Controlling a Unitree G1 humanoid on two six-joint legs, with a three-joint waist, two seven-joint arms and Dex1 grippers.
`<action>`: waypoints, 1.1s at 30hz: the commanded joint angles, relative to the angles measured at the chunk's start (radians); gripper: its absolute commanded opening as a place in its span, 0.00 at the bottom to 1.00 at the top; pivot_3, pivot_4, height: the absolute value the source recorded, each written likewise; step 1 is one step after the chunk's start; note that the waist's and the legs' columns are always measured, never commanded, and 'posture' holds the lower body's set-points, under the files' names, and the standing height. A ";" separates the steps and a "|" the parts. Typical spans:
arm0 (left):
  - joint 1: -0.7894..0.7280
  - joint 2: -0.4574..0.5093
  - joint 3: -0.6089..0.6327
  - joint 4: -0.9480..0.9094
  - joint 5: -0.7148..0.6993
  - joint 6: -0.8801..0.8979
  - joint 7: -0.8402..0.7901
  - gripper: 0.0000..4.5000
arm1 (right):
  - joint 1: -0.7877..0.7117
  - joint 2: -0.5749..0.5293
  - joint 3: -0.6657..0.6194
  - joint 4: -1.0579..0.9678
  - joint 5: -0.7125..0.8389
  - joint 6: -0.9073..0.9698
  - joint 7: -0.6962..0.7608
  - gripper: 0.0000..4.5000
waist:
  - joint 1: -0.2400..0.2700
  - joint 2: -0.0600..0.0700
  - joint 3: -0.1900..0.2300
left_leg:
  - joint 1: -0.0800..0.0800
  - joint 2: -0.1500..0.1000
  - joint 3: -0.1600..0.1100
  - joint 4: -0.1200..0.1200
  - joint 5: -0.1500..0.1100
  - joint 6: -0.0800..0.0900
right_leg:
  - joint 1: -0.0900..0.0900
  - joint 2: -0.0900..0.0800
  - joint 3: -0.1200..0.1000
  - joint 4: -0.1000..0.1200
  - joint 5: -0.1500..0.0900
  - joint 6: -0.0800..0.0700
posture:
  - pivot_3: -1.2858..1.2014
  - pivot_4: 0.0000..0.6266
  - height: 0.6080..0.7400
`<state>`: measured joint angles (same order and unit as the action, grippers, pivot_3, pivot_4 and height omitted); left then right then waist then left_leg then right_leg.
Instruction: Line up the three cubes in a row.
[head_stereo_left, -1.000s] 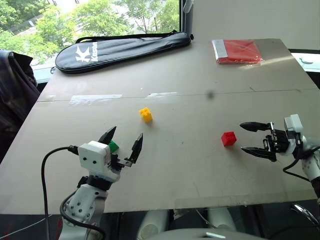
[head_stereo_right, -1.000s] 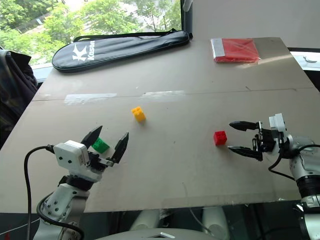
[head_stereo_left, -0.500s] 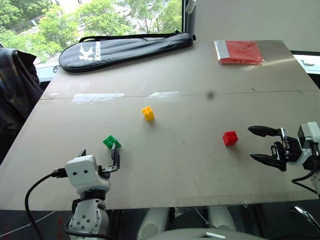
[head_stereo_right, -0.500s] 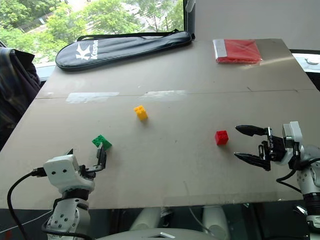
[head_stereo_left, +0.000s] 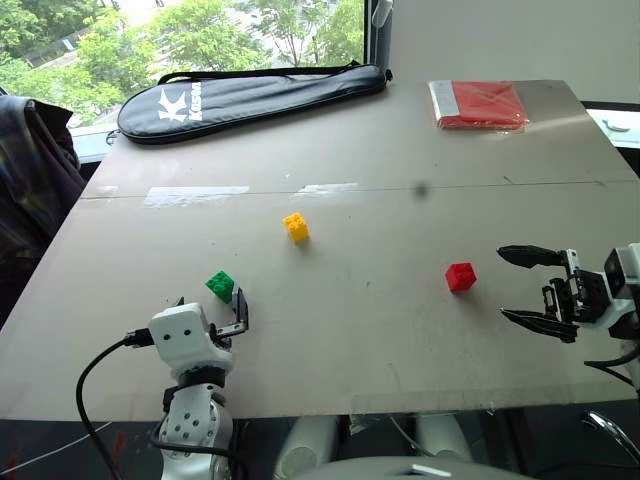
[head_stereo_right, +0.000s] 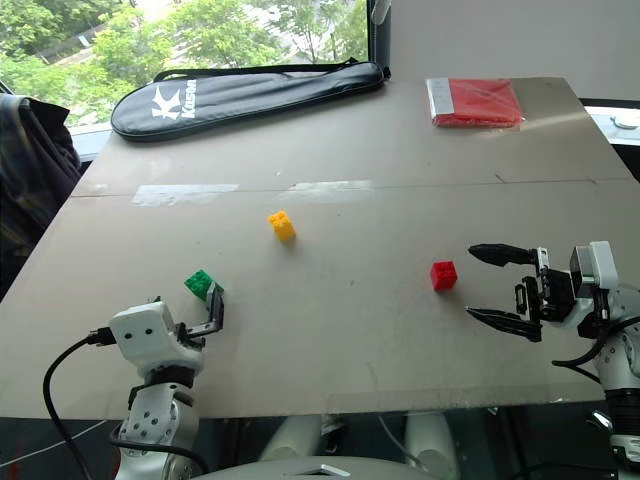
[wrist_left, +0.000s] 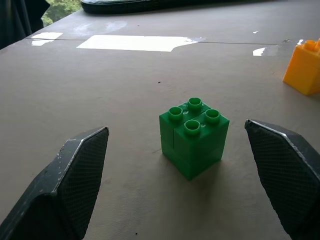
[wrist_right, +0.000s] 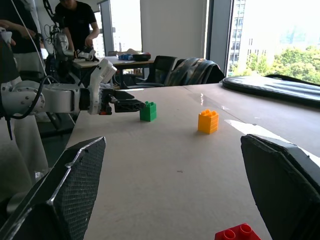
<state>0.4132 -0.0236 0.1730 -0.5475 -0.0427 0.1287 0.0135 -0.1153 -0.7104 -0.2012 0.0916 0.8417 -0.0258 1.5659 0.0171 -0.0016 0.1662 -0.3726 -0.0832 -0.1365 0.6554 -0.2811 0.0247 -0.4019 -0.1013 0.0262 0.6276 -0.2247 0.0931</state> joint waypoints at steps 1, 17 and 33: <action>-0.030 -0.011 -0.013 0.012 0.021 0.022 0.035 1.00 | -0.005 -0.002 -0.014 -0.036 0.010 0.003 0.049 0.99 | 0.000 0.000 0.000 | 0.000 0.000 0.000 0.000 0.001 -0.002 | 0.000 0.000 0.000 0.000 0.000 0.000 | 0.52 0.24 0.94; -0.114 -0.011 -0.034 0.127 0.083 0.152 0.093 1.00 | -0.016 0.006 -0.028 -0.030 -0.010 0.012 0.048 0.99 | 0.000 0.001 -0.001 | 0.000 0.000 0.000 0.000 0.001 -0.002 | 0.000 0.000 0.000 0.001 0.000 0.000 | 0.52 0.24 0.94; -0.131 -0.017 0.004 0.146 0.034 0.234 0.088 0.26 | -0.024 0.019 -0.037 -0.015 -0.028 -0.006 0.048 1.00 | -0.001 0.008 -0.005 | 0.002 0.000 0.001 0.000 0.001 -0.001 | 0.000 0.000 0.001 0.004 0.000 0.000 | 0.52 0.24 0.94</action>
<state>0.2688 -0.0397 0.1648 -0.4373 -0.0036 0.3303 0.0935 -0.1309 -0.6946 -0.2098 0.0882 0.8052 -0.0188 1.5669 0.0166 0.0065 0.1612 -0.3700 -0.0834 -0.1356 0.6554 -0.2803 0.0234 -0.4018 -0.1012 0.0275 0.6316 -0.2247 0.0931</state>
